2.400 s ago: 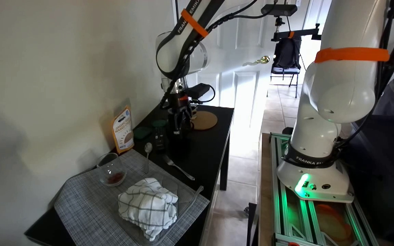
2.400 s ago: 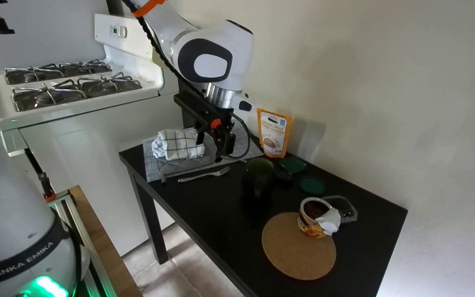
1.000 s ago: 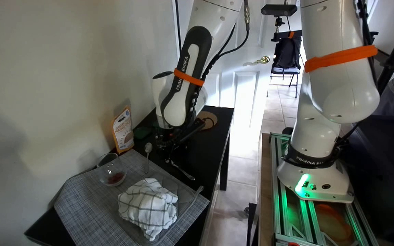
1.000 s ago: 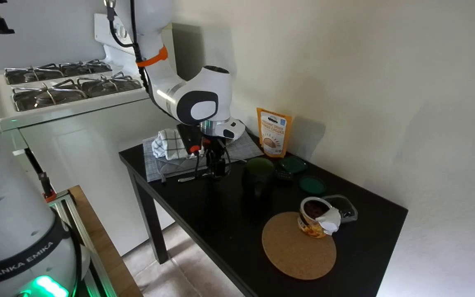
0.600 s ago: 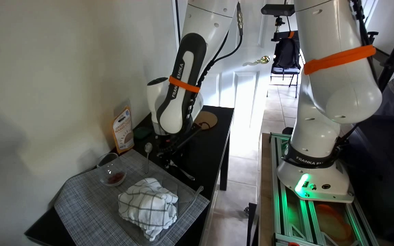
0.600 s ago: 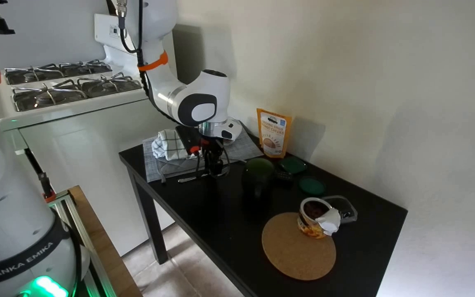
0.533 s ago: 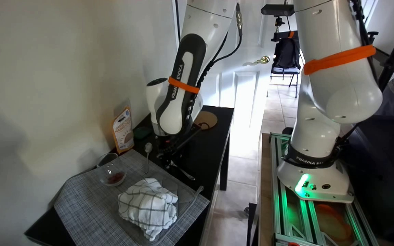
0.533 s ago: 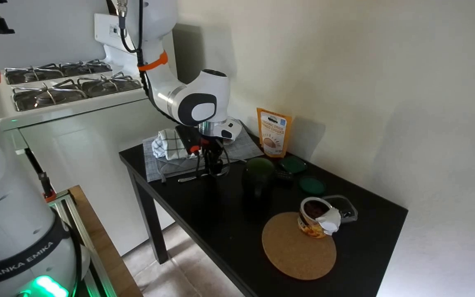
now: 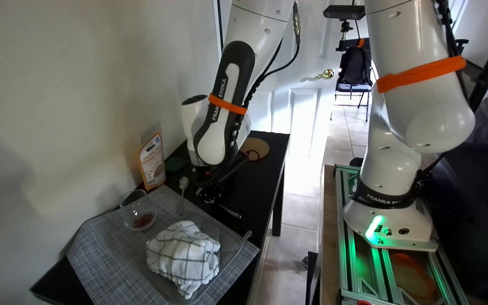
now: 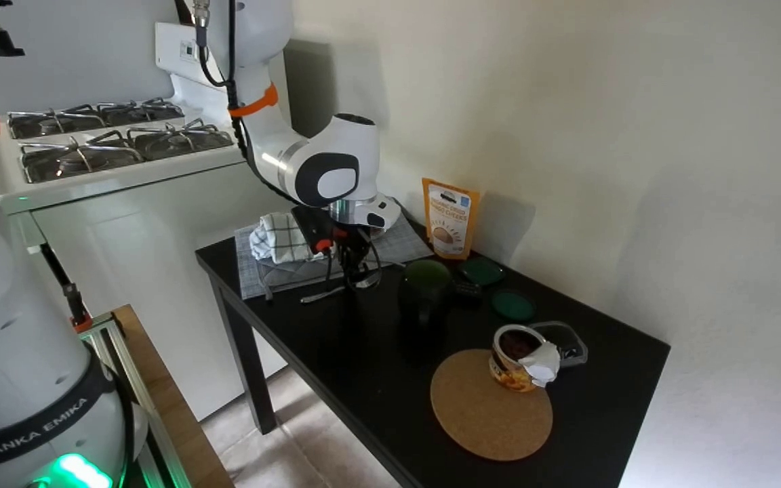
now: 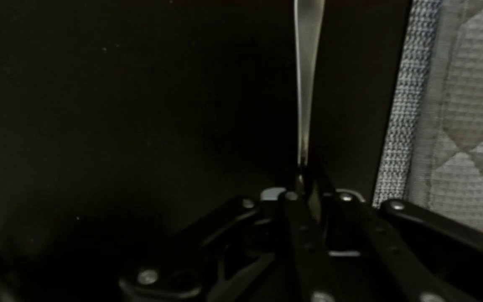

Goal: Remove the green lid from the top of the mug then put the silver fork inside the mug.

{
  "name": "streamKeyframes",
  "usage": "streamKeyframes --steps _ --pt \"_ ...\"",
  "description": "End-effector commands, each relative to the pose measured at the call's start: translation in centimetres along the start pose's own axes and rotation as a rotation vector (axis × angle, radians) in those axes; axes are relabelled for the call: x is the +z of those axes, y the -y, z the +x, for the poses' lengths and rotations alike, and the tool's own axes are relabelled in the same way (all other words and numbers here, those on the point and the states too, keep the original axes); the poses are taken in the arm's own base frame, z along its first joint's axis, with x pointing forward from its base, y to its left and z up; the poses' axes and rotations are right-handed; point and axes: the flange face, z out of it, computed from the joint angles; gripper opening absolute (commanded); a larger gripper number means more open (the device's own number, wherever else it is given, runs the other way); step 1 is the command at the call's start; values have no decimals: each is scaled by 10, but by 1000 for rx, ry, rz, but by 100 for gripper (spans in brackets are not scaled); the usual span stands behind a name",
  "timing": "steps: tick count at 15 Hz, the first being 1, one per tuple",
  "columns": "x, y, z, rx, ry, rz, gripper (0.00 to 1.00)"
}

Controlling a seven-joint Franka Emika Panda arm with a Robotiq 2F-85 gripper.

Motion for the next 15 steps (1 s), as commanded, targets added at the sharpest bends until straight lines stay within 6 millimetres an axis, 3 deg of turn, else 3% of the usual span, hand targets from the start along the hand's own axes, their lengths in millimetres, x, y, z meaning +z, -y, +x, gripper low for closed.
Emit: streamKeyframes --steps 1,9,15 --pt "4 3 -2 6 10 -7 2" --pt "-75 -12 -26 -37 -121 62 2" --pt "-129 -28 -14 22 -270 136 2"
